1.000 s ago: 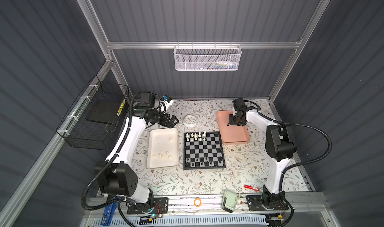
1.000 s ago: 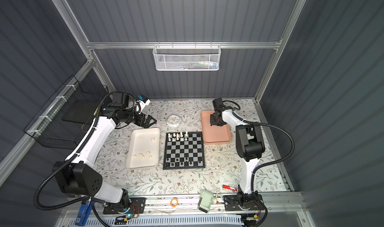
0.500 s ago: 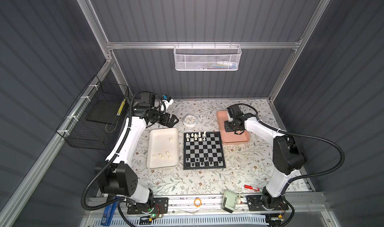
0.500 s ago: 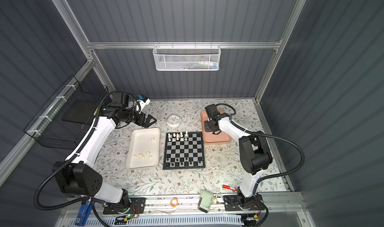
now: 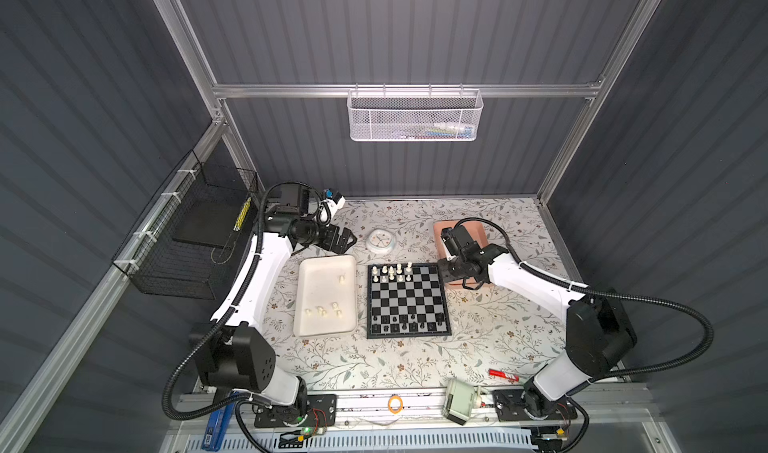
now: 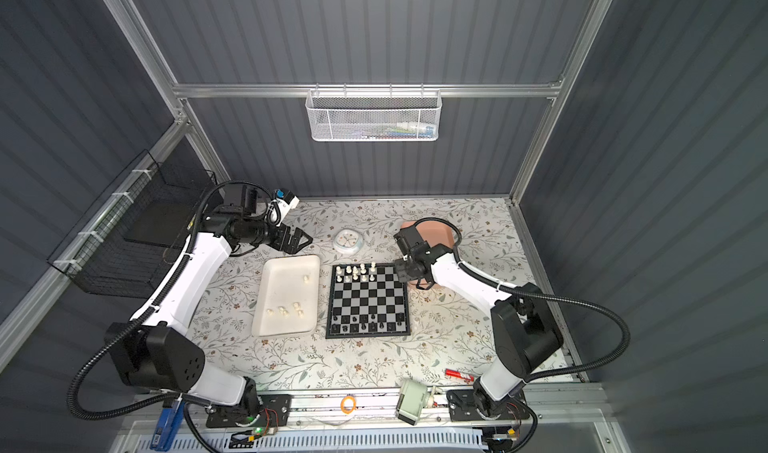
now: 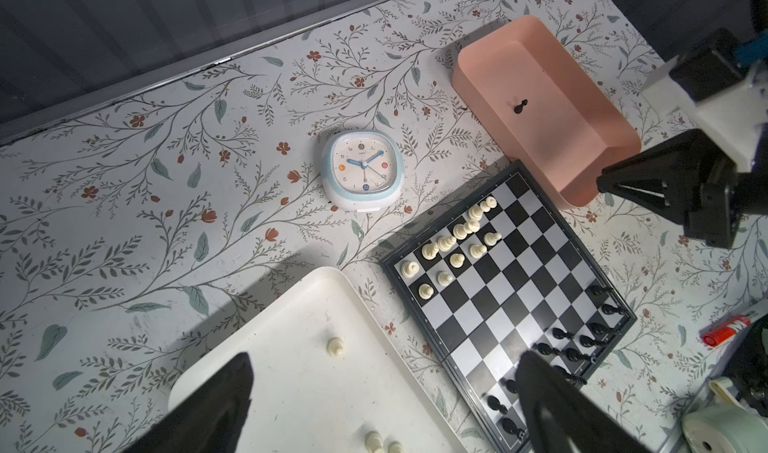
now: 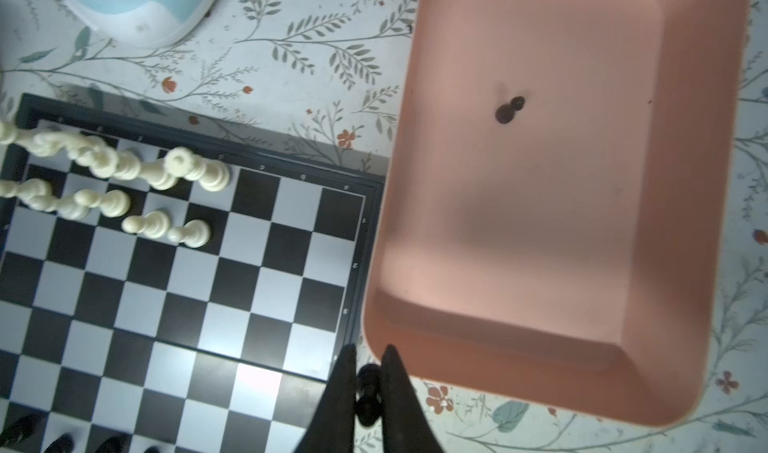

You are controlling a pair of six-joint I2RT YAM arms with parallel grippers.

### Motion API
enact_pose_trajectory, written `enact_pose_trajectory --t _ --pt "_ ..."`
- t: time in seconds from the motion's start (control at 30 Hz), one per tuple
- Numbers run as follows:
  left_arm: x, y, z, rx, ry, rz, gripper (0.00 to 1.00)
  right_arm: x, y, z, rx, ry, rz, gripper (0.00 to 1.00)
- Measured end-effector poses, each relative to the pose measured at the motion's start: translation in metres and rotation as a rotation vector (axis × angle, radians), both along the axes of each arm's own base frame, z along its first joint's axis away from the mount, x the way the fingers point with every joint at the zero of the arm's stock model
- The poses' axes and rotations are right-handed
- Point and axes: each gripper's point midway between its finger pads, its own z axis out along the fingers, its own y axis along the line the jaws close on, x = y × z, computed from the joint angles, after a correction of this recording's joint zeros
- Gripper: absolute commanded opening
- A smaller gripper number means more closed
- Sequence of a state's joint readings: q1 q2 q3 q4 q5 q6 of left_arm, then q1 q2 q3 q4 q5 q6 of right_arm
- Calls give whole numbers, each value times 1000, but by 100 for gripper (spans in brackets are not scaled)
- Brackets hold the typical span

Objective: Set up the chess pieces on the board
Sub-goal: 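Carry the black pawn with the right gripper to the chessboard's near corner, then lower the pawn onto the square beside the last pawn and open the right gripper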

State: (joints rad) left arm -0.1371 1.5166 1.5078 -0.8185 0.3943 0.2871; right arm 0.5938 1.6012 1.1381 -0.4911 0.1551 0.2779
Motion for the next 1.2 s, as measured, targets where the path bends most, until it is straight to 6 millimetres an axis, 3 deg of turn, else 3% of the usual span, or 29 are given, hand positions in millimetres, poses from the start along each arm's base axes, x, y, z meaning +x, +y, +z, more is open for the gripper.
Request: enact_pose_trajectory --t 0.53,1.2 --pt "3 7 1 -18 11 39 99 -61 35 -17 29 15 73 16" --pt "4 9 1 -21 14 50 100 -92 55 -35 83 18 67 16"
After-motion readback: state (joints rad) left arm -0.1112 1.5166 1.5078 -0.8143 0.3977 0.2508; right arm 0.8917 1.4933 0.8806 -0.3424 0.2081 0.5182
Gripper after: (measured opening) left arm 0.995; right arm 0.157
